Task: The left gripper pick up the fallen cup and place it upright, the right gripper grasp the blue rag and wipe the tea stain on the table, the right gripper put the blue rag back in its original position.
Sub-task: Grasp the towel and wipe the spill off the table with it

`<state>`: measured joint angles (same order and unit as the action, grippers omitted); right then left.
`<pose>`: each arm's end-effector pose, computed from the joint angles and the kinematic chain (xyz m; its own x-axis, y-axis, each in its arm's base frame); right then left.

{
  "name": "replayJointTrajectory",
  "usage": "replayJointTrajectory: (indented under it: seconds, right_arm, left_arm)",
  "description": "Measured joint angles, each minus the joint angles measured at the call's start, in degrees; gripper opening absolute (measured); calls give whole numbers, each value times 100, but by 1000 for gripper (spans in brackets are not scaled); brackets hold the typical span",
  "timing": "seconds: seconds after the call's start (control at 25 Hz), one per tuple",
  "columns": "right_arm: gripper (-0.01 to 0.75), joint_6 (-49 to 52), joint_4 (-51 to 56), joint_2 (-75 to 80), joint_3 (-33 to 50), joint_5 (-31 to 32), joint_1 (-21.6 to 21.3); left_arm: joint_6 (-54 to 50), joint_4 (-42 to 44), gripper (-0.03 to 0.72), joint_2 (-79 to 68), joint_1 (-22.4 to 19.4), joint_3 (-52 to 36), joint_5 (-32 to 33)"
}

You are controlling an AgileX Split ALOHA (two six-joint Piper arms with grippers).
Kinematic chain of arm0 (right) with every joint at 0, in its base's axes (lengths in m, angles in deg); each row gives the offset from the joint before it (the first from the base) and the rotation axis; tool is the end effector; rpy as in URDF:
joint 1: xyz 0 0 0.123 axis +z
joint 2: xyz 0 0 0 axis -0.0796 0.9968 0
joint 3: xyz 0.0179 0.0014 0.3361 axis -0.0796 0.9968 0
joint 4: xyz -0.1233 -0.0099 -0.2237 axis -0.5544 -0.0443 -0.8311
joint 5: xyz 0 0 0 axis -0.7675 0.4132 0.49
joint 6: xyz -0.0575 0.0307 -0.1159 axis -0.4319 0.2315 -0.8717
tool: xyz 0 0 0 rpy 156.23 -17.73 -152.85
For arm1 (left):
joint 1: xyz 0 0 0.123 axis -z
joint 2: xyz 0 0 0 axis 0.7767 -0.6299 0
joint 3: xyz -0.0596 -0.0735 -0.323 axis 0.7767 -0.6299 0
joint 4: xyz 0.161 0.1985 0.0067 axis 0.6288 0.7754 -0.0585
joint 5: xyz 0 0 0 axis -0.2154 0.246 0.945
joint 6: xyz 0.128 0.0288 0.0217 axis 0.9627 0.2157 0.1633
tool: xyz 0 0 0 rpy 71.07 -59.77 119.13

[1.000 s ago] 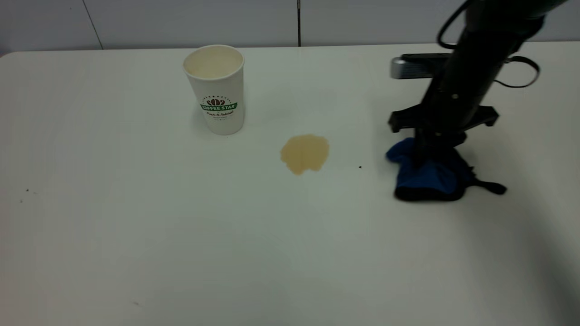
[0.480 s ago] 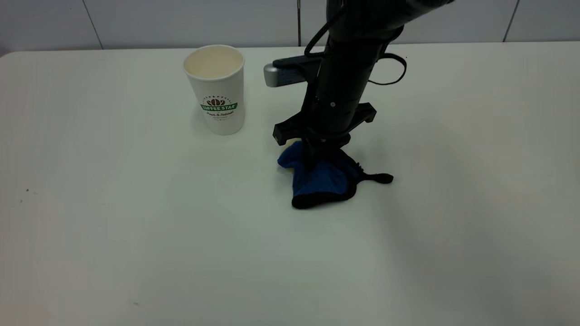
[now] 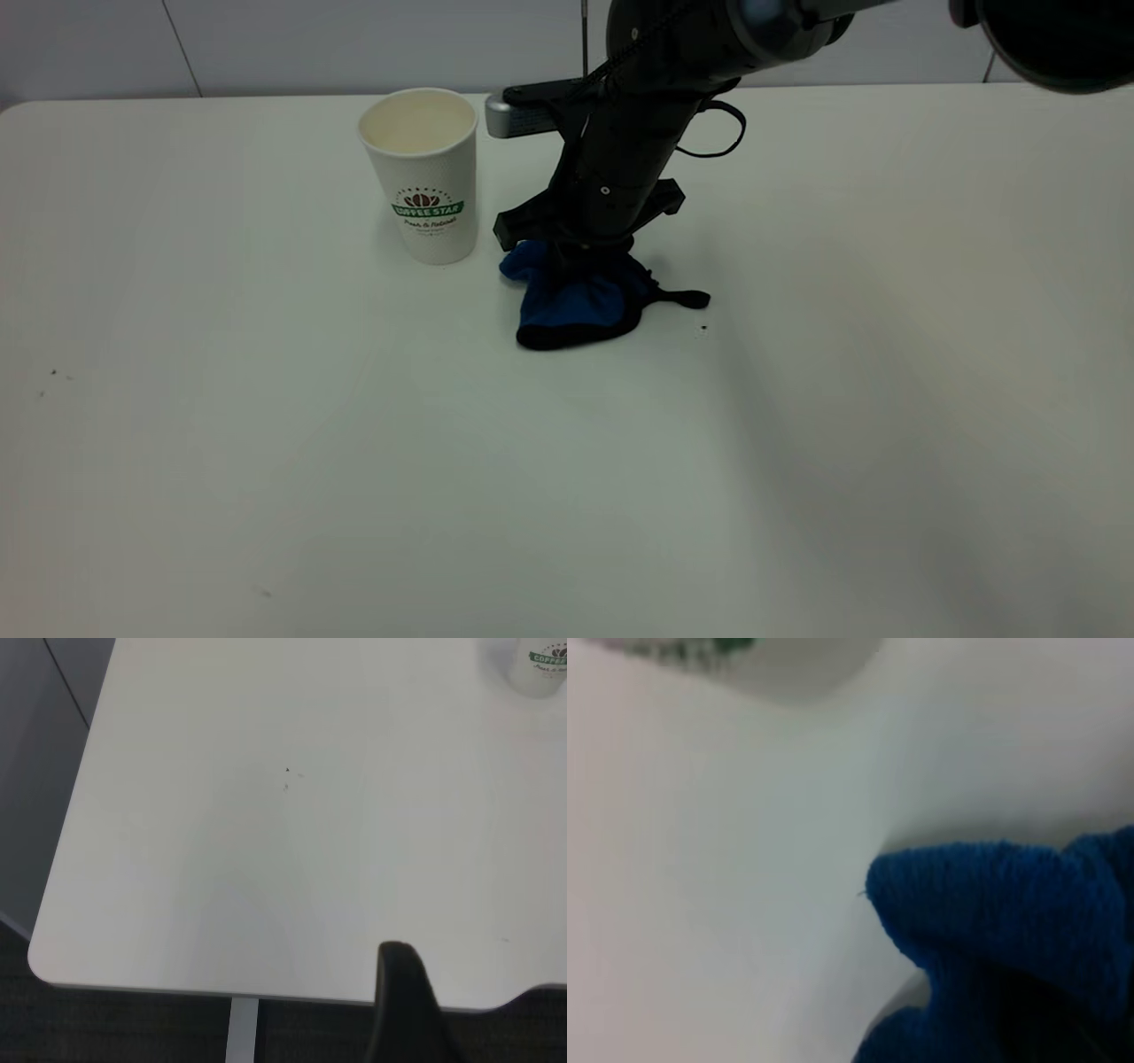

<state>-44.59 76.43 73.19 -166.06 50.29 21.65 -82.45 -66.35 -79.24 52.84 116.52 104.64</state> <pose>0.5451 0.2887 -0.0266 -0.8464 -0.2987 -0.4408 -0.4055 0.8982 0.1700 -0.0210 0.0108 0.2487 -0.5033 -0.0274 -0.8637 -0.0553 0.9985 0.0005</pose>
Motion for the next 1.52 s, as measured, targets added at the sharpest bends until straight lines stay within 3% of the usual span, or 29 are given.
replayJointTrajectory:
  seconds: [0.32,0.56,0.72,0.88,1.16,1.32,1.52]
  right_arm:
    - [78,1063,-784,139,-304,-159,-590]
    - [78,1394,-1095,126,-368,573,-954]
    - [78,1371,-1260,103,-375,1003,-754]
    - [78,1330,-1311,88,-375,1277,-241]
    - [78,1318,-1177,88,-375,1077,626]
    - [78,1318,-1119,94,-369,801,640]
    - [77,1318,-1028,126,-369,405,242]
  left_arm:
    - [0,0,465,0,0,0,0]
    - [0,0,465,0,0,0,0]
    - [0,0,465,0,0,0,0]
    - [0,0,465,0,0,0,0]
    - [-5,0,465,0,0,0,0]
    - [-5,0,465,0,0,0,0]
    - [-5,0,465,0,0,0,0]
